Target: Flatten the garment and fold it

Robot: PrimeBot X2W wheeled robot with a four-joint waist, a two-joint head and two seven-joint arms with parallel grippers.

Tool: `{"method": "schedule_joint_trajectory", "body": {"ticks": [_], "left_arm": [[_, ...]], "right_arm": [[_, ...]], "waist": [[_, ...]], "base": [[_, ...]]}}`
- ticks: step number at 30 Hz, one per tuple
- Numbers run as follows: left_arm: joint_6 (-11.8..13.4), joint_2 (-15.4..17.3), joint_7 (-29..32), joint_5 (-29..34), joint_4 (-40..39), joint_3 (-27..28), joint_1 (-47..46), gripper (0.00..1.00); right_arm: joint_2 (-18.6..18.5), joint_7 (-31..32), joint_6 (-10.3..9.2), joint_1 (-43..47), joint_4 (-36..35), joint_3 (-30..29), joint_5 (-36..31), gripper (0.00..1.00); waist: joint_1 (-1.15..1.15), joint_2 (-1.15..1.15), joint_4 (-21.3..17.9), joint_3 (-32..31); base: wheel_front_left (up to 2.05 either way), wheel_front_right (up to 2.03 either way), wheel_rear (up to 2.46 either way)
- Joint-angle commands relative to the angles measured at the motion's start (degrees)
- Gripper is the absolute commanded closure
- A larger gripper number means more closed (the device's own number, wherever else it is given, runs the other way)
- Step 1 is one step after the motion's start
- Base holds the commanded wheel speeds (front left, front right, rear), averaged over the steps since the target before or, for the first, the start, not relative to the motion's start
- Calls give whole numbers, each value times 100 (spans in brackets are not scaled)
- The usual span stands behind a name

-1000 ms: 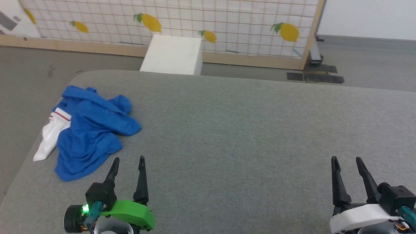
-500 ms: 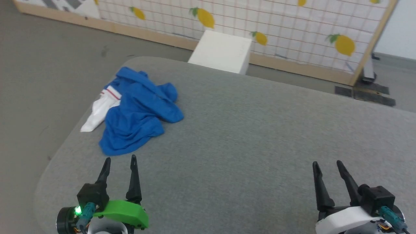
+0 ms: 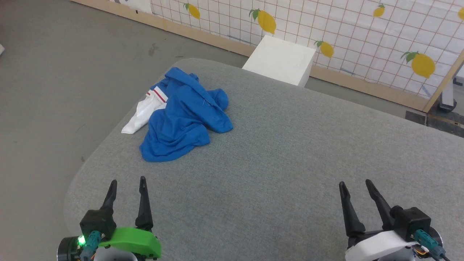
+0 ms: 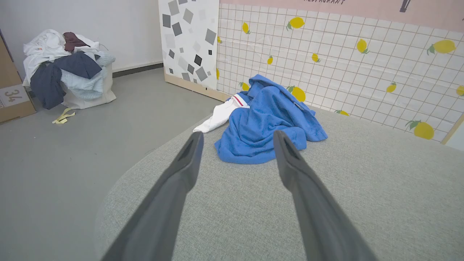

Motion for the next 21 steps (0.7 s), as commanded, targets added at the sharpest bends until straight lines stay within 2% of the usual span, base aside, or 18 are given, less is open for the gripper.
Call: {"method": "schedule_joint_trajectory", "body": {"ticks": [1,12,21], "left_arm": [[31,16,-26,-33,-13,15,102,0],[12,18,-26,-82,-1,7,59,0],[-295,243,28,-344,168,56,-713,0]], "right_arm": [[0,-28,-8,-88,11,10,5,0],[0,-28,-8,-93,-16,14,-8,0],[0,24,-8,-188,-144,-39,-102,0]], "waist": [[0,0,10,-6],[0,0,23,51],[0,0,-32,306]], "base": [[0,0,0],[0,0,0],[0,0,0]]}}
